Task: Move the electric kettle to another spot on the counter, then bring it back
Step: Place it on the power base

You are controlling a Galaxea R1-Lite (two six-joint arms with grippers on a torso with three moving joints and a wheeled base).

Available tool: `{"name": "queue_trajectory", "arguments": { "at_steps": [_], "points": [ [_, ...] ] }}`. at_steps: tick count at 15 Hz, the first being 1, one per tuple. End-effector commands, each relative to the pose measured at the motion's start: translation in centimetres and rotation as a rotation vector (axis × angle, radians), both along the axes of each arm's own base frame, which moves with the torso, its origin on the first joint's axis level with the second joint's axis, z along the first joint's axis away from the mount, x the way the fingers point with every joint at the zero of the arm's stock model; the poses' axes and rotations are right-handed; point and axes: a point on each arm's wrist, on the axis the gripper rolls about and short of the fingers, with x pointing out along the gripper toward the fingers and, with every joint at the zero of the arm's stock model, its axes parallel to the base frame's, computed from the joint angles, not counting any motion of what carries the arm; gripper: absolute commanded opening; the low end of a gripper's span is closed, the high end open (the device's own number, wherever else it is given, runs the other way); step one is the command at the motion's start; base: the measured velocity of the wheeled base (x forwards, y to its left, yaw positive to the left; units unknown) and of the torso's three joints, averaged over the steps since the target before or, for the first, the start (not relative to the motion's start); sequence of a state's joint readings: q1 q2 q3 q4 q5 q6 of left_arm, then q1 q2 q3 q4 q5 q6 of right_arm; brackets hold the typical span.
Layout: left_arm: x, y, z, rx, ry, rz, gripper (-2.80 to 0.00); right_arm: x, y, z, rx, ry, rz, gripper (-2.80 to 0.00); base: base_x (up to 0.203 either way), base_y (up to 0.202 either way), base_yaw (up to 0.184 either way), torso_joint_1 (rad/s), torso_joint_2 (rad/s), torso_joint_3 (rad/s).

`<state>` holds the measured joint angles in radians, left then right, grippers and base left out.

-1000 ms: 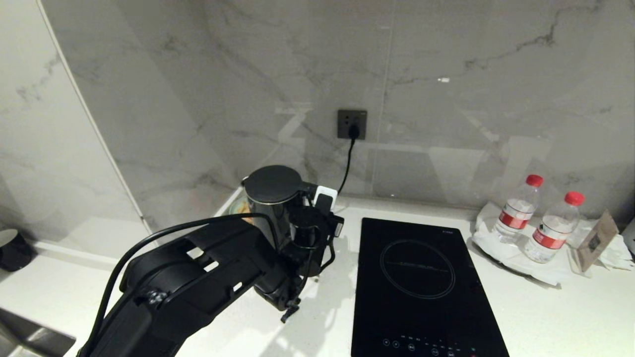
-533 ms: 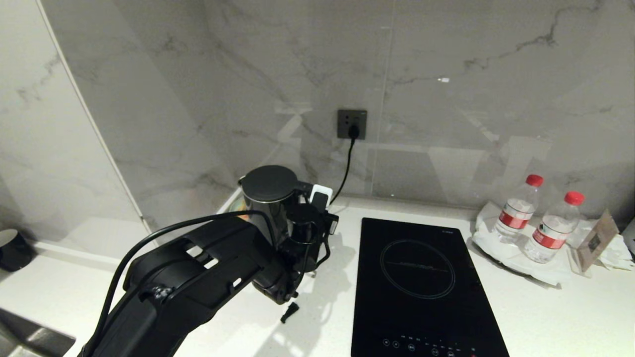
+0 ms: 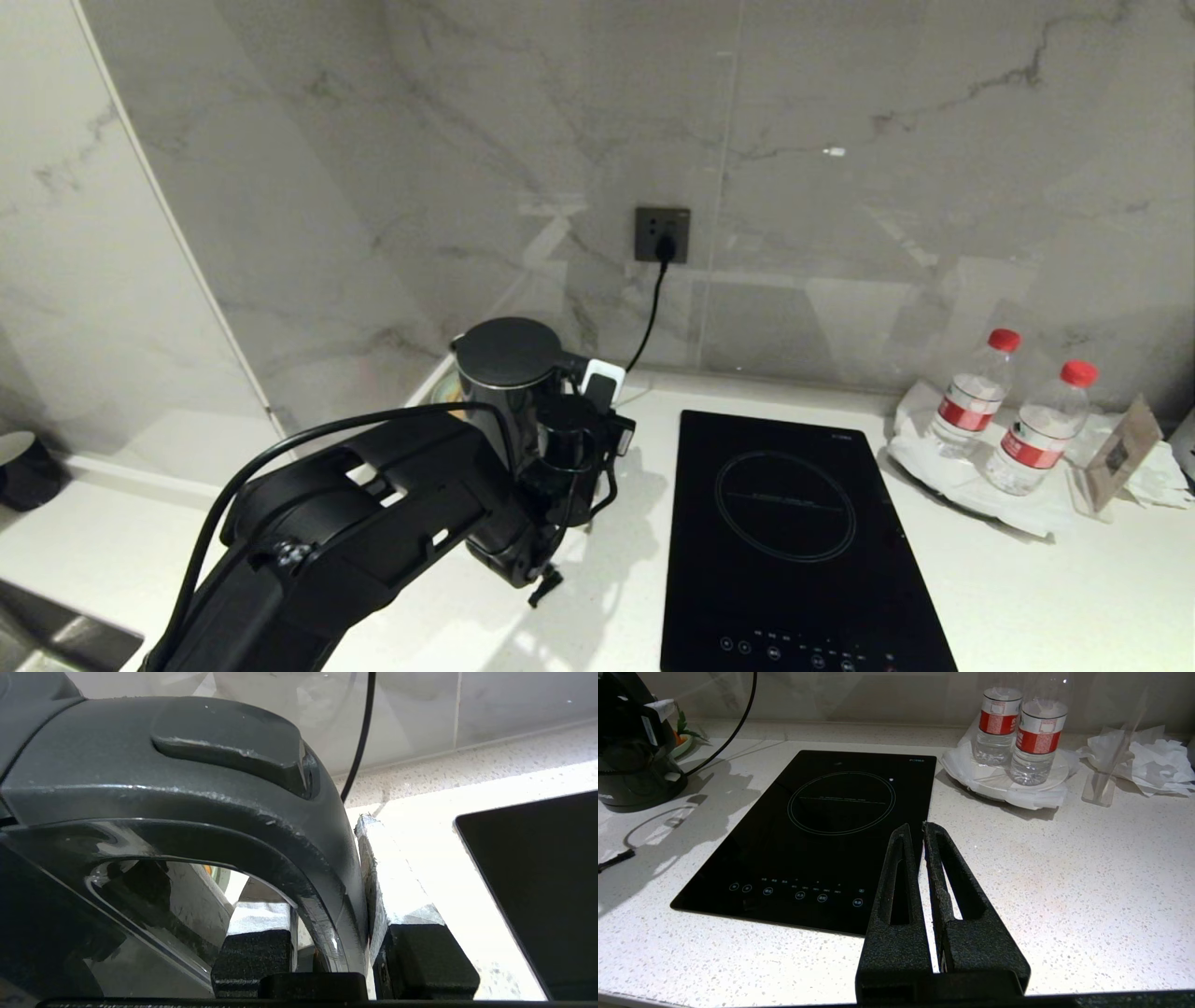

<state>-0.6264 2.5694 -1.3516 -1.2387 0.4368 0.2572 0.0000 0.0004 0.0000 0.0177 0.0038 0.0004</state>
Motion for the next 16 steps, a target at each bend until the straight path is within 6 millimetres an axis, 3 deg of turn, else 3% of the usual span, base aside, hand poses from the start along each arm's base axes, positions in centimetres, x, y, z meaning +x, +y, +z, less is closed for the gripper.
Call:
{"name": "queue_trajectory", "arguments": {
  "at_steps": [1, 5, 6, 16],
  "points": [
    [-0.1, 0.0, 0.0, 0.002, 0.002, 0.002, -2.80, 0.0, 0.0, 0.0, 0.000, 0.002, 0.001, -2.80, 0.000, 0.000, 0.000, 0.000, 0.00, 0.000],
    [-0.1, -0.1, 0.2, 0.000, -0.002, 0.001, -2.80, 0.0, 0.0, 0.0, 0.001, -0.001, 0.001, -2.80, 0.000, 0.000, 0.000, 0.000, 0.00, 0.000],
    [-0.1, -0.1, 0.3, 0.000, -0.003, 0.002, 0.00, 0.0, 0.0, 0.0, 0.001, 0.000, 0.001, -2.80, 0.000, 0.000, 0.000, 0.000, 0.00, 0.000],
    [0.8, -0.4, 1.8, -0.021, -0.036, 0.011, 0.00, 0.0, 0.0, 0.0, 0.000, -0.001, -0.001, -2.80, 0.000, 0.000, 0.000, 0.000, 0.00, 0.000]
  ]
}}
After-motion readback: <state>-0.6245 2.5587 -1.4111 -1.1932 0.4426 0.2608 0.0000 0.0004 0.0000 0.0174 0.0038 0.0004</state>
